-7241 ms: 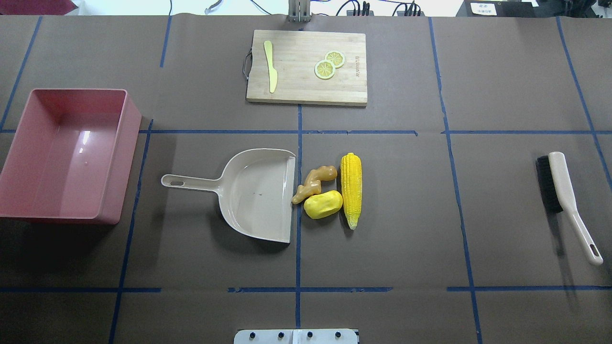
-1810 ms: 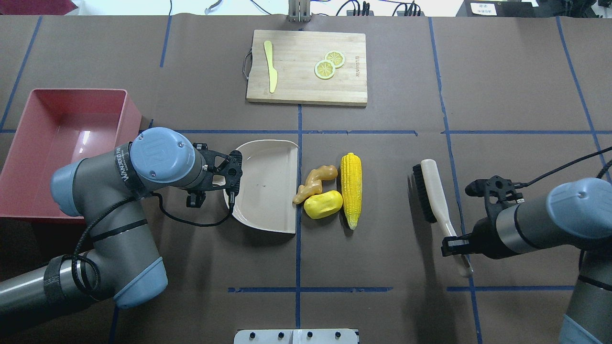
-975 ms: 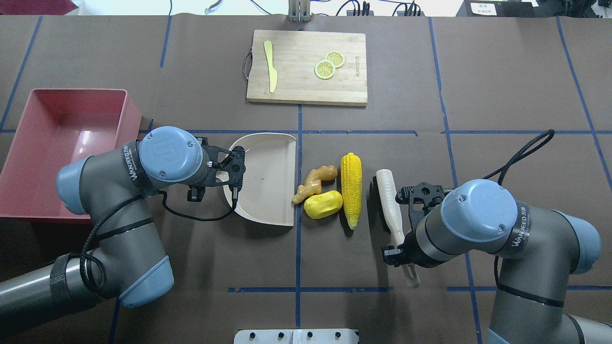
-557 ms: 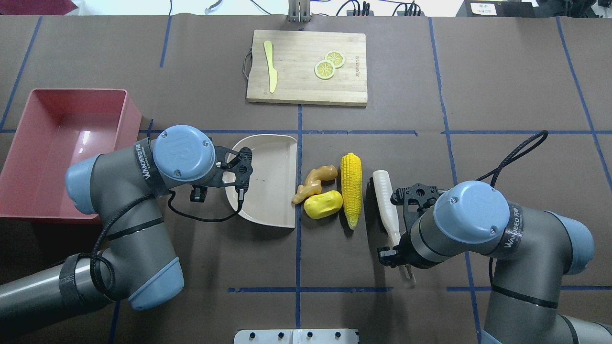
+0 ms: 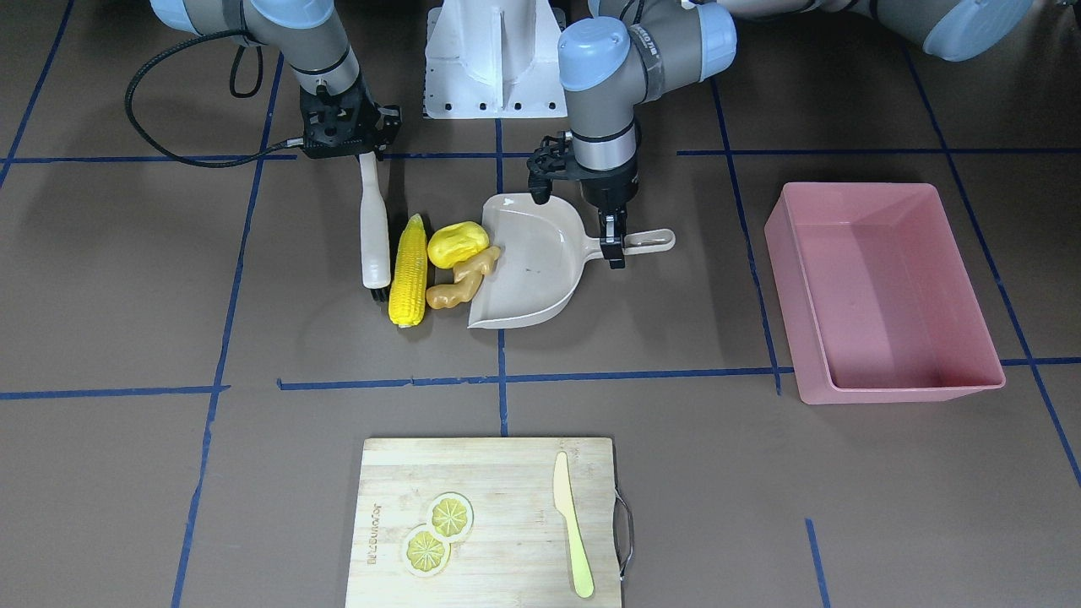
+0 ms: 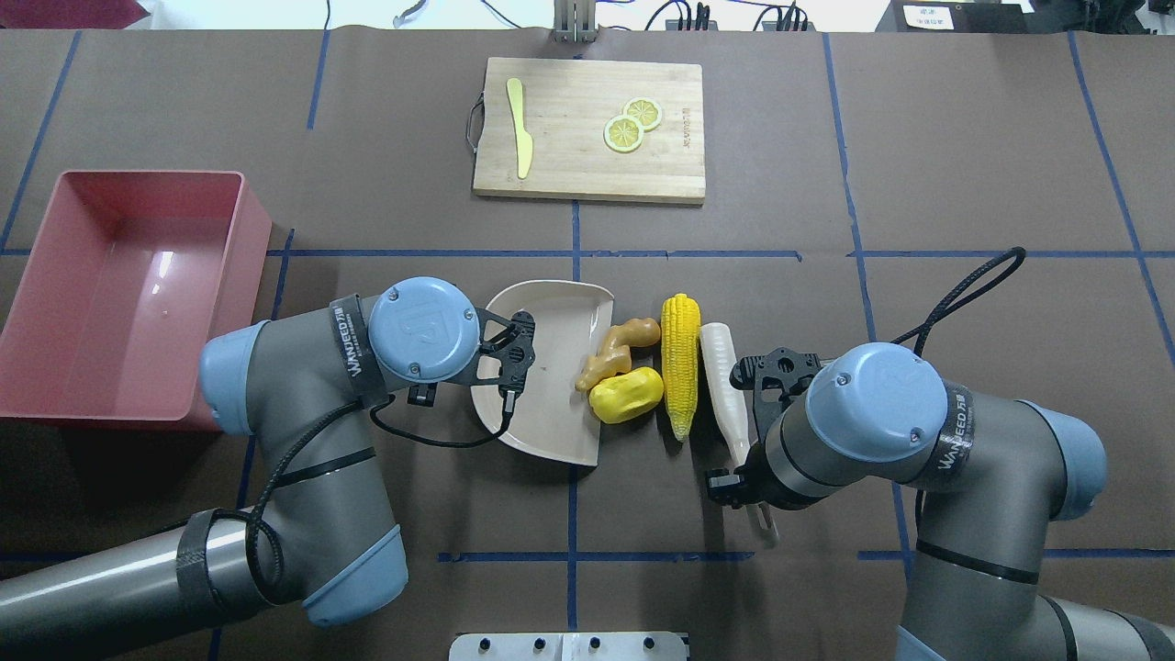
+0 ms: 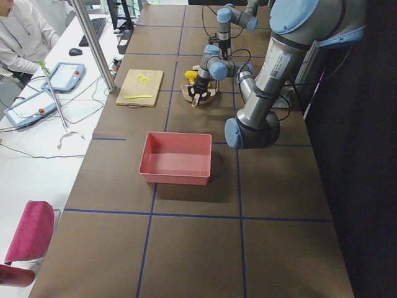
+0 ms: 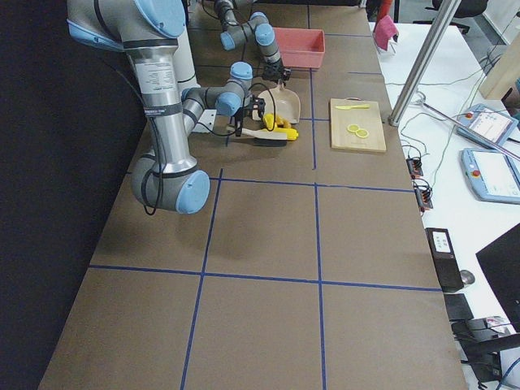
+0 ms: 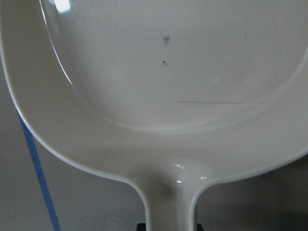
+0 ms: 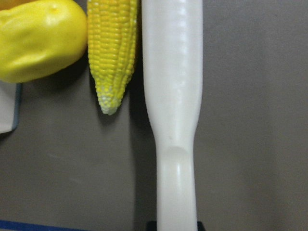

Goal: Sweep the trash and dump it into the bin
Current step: 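Sweep the corn, squash and ginger into the dustpan with the right gripper's brush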

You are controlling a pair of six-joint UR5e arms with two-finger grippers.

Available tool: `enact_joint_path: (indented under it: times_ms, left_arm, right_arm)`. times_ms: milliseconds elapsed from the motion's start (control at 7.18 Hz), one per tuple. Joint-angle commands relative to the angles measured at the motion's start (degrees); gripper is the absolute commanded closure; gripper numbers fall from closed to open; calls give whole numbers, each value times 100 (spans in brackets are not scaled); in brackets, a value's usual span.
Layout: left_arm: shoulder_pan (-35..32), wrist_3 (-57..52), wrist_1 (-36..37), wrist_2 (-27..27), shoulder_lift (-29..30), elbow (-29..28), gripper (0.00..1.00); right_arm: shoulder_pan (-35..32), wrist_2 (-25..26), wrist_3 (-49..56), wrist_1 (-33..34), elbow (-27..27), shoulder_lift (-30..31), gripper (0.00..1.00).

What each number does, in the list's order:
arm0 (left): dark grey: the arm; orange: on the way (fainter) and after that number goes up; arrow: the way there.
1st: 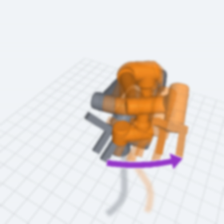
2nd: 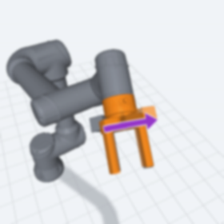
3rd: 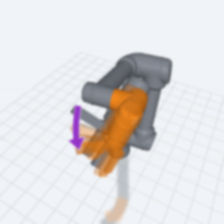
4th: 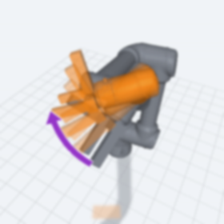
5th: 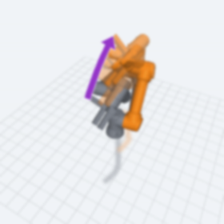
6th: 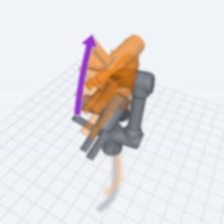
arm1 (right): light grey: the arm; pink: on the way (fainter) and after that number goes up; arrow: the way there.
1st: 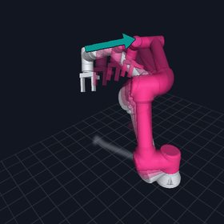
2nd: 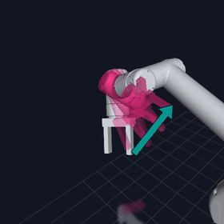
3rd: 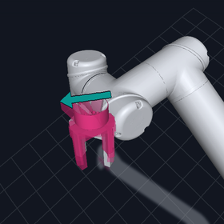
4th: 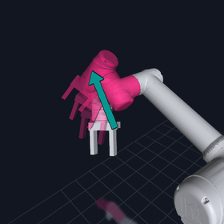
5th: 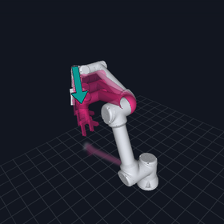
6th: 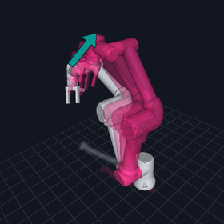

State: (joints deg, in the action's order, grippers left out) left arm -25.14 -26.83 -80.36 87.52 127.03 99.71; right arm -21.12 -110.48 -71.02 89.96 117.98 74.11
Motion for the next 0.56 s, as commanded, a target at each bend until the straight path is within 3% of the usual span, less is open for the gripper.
enact_joint_path:
  times_ms: [0,418]
  left_arm:
    - [35,255,-6,2,487,-415,100]
    - [97,651,-76,37,831,-724,100]
  right_arm:
    - [-6,0,0,-31,-81,-133,100]
    - [3,0,0,-48,-126,-256,100]
